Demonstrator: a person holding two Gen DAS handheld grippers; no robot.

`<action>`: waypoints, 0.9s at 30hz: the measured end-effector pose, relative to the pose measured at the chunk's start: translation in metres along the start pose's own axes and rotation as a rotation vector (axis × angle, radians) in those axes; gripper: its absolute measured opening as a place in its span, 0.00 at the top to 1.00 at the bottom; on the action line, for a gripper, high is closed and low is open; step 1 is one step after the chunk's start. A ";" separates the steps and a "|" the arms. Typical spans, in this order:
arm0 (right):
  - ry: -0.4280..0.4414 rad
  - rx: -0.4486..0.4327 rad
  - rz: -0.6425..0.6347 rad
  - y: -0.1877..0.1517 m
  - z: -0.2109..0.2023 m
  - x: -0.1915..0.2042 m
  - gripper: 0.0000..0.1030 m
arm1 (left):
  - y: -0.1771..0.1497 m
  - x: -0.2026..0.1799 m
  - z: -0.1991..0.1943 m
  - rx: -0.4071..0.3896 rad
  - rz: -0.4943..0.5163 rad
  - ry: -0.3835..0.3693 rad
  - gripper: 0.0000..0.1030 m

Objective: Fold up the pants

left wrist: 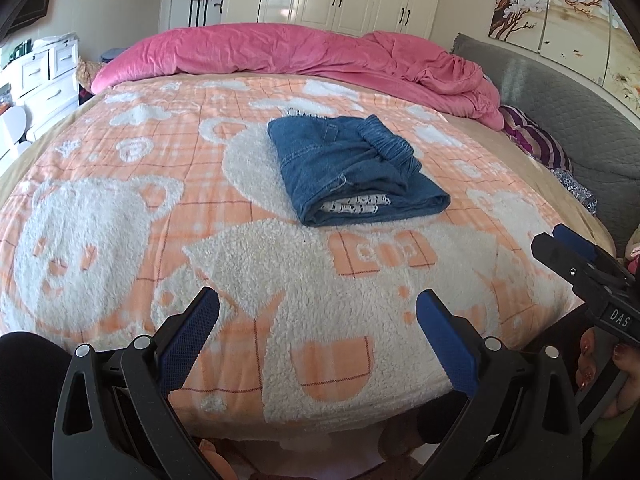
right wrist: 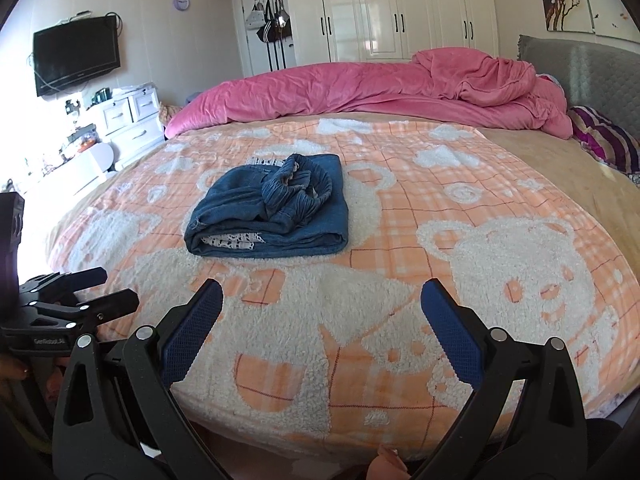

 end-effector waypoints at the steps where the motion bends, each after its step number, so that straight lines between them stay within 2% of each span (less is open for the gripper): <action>1: 0.002 0.005 -0.002 0.000 0.001 0.001 0.09 | 0.000 0.000 0.002 0.004 0.001 -0.001 0.04; 8: -0.003 0.054 -0.018 -0.004 0.018 0.005 0.09 | 0.002 0.007 0.018 0.024 -0.020 -0.014 0.04; 13: -0.017 0.126 0.000 -0.006 0.038 0.001 0.09 | 0.002 0.012 0.033 0.052 -0.031 -0.016 0.04; 27: -0.028 0.105 -0.017 -0.005 0.038 0.003 0.09 | 0.004 0.013 0.031 0.038 -0.040 -0.022 0.04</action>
Point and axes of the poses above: each gripper's, at about its wrist camera, not at the fingertips, and z roughly the way its jaws point, x to its left, y to its top, the point moved 5 cm from there along z, roughly the way its jaws point, and after that the axes turned 15 degrees about x, right-handed, at the moved point
